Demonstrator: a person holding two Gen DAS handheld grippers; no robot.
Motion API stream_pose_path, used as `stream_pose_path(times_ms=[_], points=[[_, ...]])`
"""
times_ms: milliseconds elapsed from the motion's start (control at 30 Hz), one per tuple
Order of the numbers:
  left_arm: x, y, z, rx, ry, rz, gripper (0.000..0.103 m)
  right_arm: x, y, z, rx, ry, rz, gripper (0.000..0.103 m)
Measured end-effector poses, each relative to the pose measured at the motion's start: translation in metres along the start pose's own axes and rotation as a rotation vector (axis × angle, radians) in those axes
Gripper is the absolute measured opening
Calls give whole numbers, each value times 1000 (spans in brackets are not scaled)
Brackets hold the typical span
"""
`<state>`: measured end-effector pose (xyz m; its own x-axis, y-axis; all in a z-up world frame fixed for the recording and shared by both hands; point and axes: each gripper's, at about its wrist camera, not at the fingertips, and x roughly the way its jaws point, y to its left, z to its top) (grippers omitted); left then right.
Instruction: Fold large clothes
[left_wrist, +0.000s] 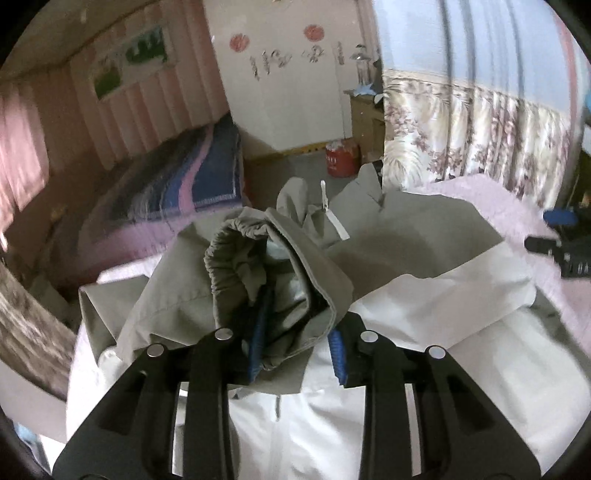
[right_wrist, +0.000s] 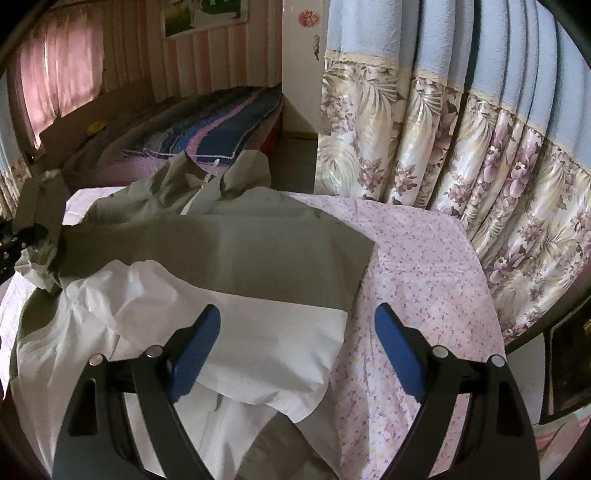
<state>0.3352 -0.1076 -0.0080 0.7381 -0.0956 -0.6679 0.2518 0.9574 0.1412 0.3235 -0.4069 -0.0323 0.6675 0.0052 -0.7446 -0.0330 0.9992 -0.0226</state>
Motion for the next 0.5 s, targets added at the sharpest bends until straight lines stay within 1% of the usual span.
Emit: stream_pose_path(times_ms=[67, 100, 133, 167, 200, 233, 300, 333, 367, 400, 433, 467, 500], points=[[-3, 2, 1, -17, -5, 16, 29, 0, 0, -1, 1, 0, 1, 86], [-10, -3, 0, 6, -31, 75, 29, 0, 0, -2, 0, -1, 3, 86], [-17, -13, 0, 55, -52, 161, 29, 0, -1, -3, -1, 0, 6, 86], [-23, -22, 0, 88, -68, 217, 29, 1, -2, -4, 1, 2, 7, 86], [-29, -28, 1, 106, -79, 228, 29, 2, -3, -4, 5, 3, 8, 86], [-37, -34, 5, 120, -93, 198, 29, 2, -5, -5, 11, 4, 11, 86], [-51, -36, 14, 107, -121, 133, 29, 2, -6, -6, 23, 3, 17, 86], [-53, -38, 19, 109, -126, 119, 29, 2, -8, -6, 35, -2, 28, 86], [-49, -40, 26, 119, -92, 82, 28, 1, -8, -6, 40, -5, 39, 86], [-43, -39, 30, 105, -57, 35, 28, 1, -7, -6, 45, -10, 53, 86], [-35, -34, 33, 77, -21, -33, 27, 0, -6, -6, 42, -16, 53, 86], [-25, -31, 34, 56, 9, -84, 26, -1, -6, -6, 38, -21, 49, 86], [-11, -27, 34, 32, 42, -120, 25, -1, -5, -6, 34, -28, 43, 86]])
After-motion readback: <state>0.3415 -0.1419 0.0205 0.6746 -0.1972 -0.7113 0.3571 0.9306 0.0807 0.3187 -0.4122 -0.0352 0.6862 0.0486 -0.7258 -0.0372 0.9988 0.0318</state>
